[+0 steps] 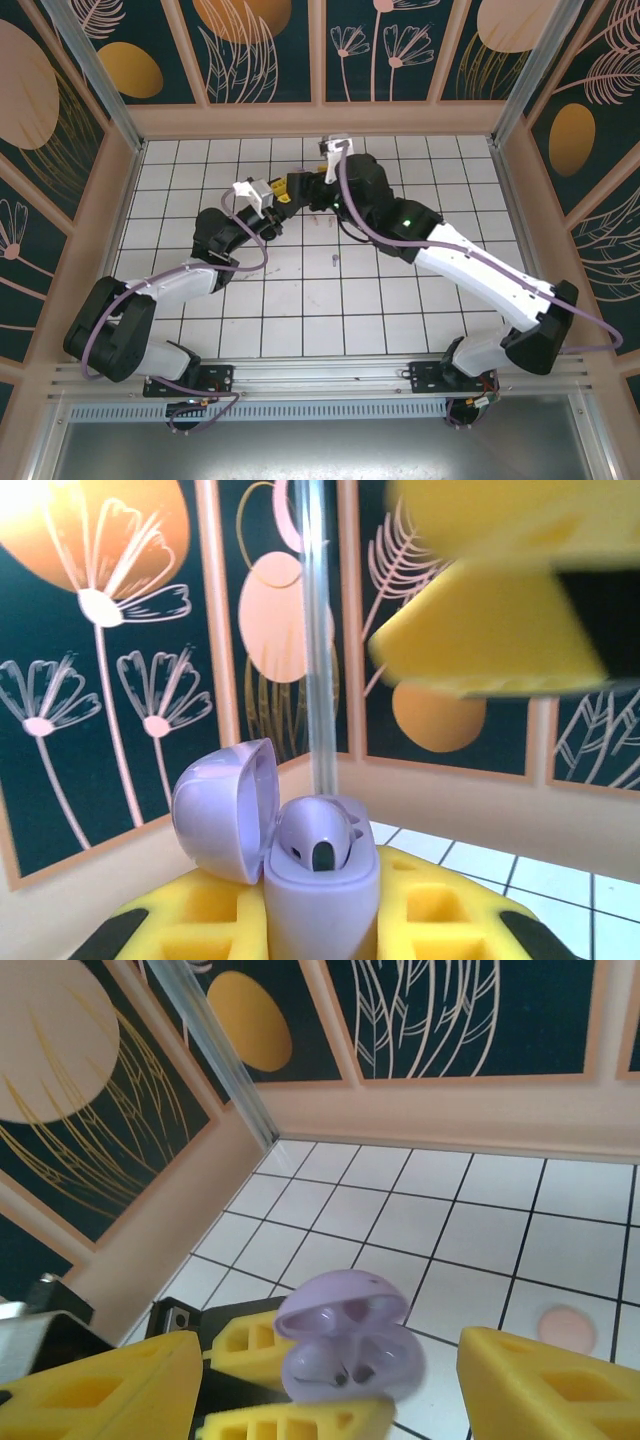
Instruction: Insert the wireless bluetooth earbuds into the charging case
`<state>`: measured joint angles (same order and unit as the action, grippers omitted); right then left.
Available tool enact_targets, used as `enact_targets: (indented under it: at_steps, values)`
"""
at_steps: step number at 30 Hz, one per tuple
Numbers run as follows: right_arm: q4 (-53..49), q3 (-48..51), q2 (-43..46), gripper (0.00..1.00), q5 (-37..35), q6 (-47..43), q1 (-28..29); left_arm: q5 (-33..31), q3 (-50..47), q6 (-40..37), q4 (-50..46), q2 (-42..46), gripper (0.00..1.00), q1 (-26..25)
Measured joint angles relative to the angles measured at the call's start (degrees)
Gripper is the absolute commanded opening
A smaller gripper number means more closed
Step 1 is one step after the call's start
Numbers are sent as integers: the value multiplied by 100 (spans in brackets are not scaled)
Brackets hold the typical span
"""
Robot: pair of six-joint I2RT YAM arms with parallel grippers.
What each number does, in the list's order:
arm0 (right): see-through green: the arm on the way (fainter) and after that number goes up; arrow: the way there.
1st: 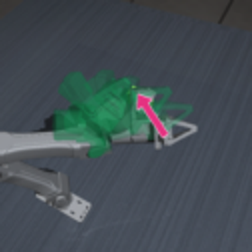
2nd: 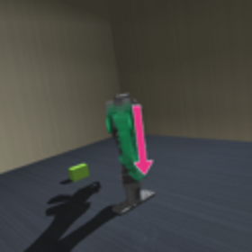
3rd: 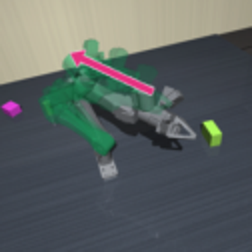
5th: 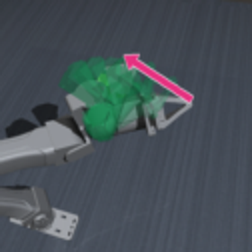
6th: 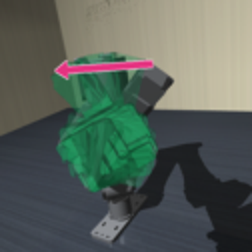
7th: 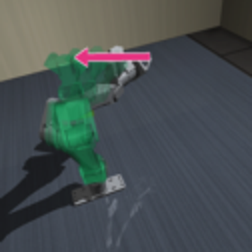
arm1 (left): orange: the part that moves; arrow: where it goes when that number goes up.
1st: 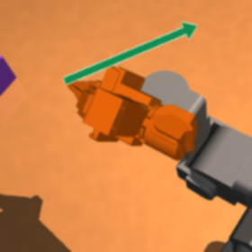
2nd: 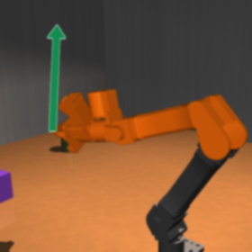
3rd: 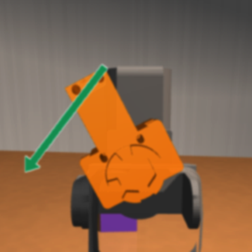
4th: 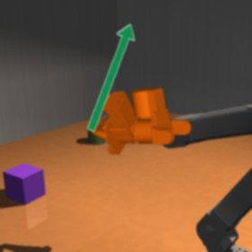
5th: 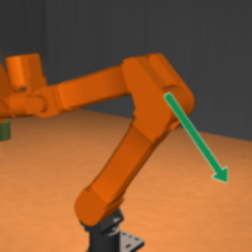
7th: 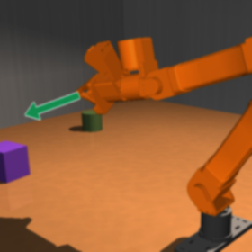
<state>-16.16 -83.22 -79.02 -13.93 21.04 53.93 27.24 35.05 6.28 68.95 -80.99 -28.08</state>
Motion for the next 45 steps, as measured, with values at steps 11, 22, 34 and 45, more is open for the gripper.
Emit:
enact_targets:
  at_steps: [11, 22, 34, 45]
  values:
    - [-723, 1602, 964, 67, 168, 1646, -1174, -826, -577, -92, 457, 470, 0, 0]
    - [-1377, 1725, -1648, 57, 721, 1978, -1377, -824, -592, -155, 457, 909, 0, 0]
    - [-1679, 697, -2922, 51, 802, 1799, -1064, -811, -592, -157, 457, 1073, 0, 0]
    - [-1987, 363, -3528, 44, 680, 1794, -929, -798, -625, -177, 450, 1222, 0, 0]
